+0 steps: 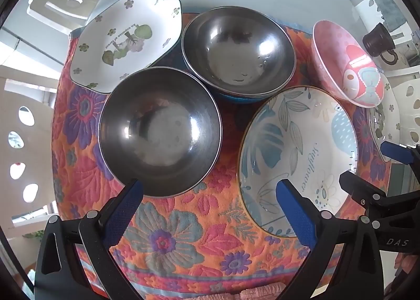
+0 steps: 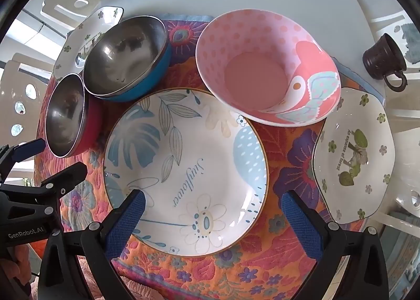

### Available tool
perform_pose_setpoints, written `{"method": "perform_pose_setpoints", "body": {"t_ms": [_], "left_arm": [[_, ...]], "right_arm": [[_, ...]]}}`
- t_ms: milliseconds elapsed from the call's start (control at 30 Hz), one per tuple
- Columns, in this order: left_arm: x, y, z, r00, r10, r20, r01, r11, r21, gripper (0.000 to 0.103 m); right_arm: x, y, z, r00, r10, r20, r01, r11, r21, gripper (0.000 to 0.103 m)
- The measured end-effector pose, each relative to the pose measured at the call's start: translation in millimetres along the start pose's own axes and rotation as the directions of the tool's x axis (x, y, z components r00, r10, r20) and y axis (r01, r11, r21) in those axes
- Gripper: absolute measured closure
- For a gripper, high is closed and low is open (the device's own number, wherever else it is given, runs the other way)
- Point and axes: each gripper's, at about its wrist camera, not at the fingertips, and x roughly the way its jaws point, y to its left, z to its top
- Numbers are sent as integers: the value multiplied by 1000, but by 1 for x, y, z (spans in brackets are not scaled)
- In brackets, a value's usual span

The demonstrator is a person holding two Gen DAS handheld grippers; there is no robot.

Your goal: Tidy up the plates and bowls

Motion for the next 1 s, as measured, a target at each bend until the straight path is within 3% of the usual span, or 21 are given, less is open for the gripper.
{"method": "perform_pose_setpoints", "body": {"t_ms": [1000], "left_arm": [[6,6,-4,1000,3,11,-3,1000,1,2]], "right_arm": [[5,2,0,1000,24,-15,-24,1000,3,0]]}}
